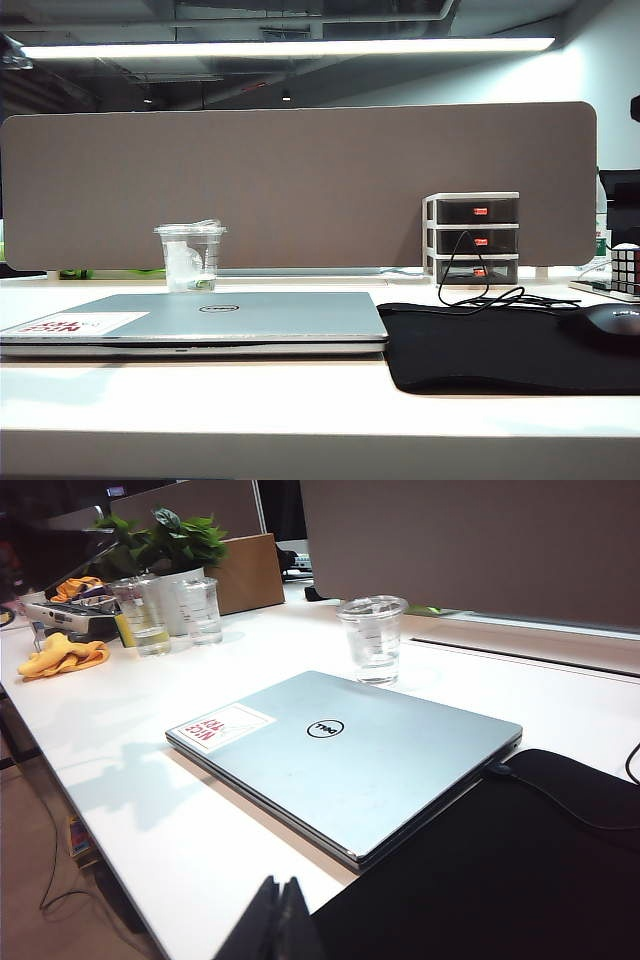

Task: Pick up the coffee cup and place it on the left side of the laptop.

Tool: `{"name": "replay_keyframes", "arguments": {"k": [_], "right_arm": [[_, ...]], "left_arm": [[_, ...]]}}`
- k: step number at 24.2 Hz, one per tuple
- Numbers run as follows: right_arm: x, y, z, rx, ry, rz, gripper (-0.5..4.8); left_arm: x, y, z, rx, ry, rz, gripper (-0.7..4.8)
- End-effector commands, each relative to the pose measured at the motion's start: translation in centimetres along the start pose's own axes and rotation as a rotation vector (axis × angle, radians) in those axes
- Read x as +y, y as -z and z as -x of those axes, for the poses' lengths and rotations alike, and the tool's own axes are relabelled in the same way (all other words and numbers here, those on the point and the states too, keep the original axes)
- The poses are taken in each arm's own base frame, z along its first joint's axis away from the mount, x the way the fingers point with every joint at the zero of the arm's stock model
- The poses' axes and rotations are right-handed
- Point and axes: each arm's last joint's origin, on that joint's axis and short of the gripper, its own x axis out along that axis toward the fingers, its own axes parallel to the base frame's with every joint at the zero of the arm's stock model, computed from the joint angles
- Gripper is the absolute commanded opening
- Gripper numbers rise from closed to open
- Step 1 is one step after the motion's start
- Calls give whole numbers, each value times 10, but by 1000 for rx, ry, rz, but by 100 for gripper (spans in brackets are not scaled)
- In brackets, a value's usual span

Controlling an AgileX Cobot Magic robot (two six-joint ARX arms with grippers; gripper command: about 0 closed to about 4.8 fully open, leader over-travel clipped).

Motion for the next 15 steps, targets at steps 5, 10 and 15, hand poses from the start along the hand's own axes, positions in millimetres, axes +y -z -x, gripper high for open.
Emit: {"name": "replay_keyframes", "arguments": {"k": [5,10,15], "right_arm": [[0,1,0,-4,-1,19,-1],[0,1,0,-3,-1,20,-1],[0,1,0,-4,0,23,-1]], "left_arm": [[19,19,-55,-4,110,-47,479],[32,33,-85,47,114,-58,479],[50,52,-128,95,160,-108,479]]}}
